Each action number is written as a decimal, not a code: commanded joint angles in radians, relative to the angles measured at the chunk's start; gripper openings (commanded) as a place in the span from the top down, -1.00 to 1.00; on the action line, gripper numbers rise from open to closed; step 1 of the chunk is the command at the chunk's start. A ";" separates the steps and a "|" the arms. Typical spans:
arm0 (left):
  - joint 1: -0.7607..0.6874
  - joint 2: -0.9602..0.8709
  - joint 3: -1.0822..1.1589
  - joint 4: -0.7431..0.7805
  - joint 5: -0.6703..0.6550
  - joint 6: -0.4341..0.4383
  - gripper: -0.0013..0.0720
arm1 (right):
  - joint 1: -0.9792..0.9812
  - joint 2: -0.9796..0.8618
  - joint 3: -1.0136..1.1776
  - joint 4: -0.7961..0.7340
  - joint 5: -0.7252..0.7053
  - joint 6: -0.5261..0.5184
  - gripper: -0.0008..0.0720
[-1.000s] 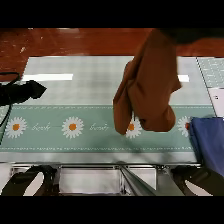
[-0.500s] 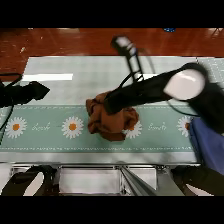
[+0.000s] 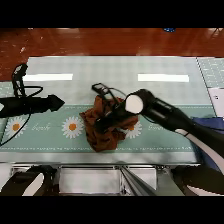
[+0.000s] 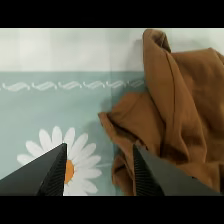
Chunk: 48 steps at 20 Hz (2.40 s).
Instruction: Fold the shirts.
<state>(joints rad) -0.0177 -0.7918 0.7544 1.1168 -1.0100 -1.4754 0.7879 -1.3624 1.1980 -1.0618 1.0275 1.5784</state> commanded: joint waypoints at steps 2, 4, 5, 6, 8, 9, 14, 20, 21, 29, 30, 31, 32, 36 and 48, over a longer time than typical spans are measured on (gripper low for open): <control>-0.008 -0.097 0.055 -0.011 0.044 0.017 -0.42 | -0.226 0.182 -0.004 -0.260 0.100 0.127 -0.17; -0.008 -0.202 0.094 -0.060 0.012 0.042 -0.42 | -0.356 0.303 -0.019 -0.399 0.138 0.189 -0.16; -0.008 -0.263 0.117 -0.103 -0.016 0.080 -0.42 | -0.418 0.365 -0.055 -0.440 0.139 0.211 -0.15; -0.008 -0.337 0.147 -0.168 -0.053 0.133 -0.42 | -0.475 0.420 -0.104 -0.448 0.140 0.216 -0.15; -0.009 -0.484 0.219 -0.296 -0.140 0.227 -0.42 | -0.573 0.520 -0.239 -0.420 0.140 0.217 -0.15; -0.016 -0.565 0.262 -0.351 -0.193 0.261 -0.42 | -0.608 0.564 -0.314 -0.387 0.139 0.217 -0.15; -0.134 -0.912 0.473 -0.369 -0.401 0.269 -0.42 | -0.636 0.674 -0.557 -0.221 0.077 0.212 -0.15; -0.249 -1.080 0.665 -0.369 -0.460 0.195 -0.40 | -0.635 0.674 -0.673 -0.048 0.048 0.161 -0.15; -0.253 -1.085 0.687 -0.369 -0.460 0.201 0.17 | -0.631 0.674 -0.701 -0.022 0.047 0.155 -0.15; -0.165 -1.068 0.763 -0.369 -0.481 0.224 0.91 | -0.159 0.547 -0.843 0.217 -0.367 0.300 -0.15; -0.161 -1.068 0.763 -0.369 -0.488 0.224 0.91 | -0.099 0.491 -0.842 0.272 -0.438 0.295 -0.15; -0.159 -1.068 0.763 -0.369 -0.496 0.224 0.91 | -0.051 0.434 -0.838 0.327 -0.496 0.281 -0.15; -0.159 -1.068 0.763 -0.369 -0.501 0.224 0.91 | -0.011 0.376 -0.824 0.390 -0.536 0.247 -0.15; -0.161 -1.068 0.763 -0.369 -0.500 0.225 0.91 | 0.053 0.202 -0.711 0.515 -0.591 0.125 -0.15; -0.040 -0.928 0.764 -0.406 -0.353 0.188 0.91 | -0.044 0.122 -0.454 0.450 -0.446 -0.082 0.90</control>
<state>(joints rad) -0.1219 -1.7840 1.5169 0.7441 -1.4101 -1.2732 0.8032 -1.2835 0.6662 -0.5526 0.4999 1.5814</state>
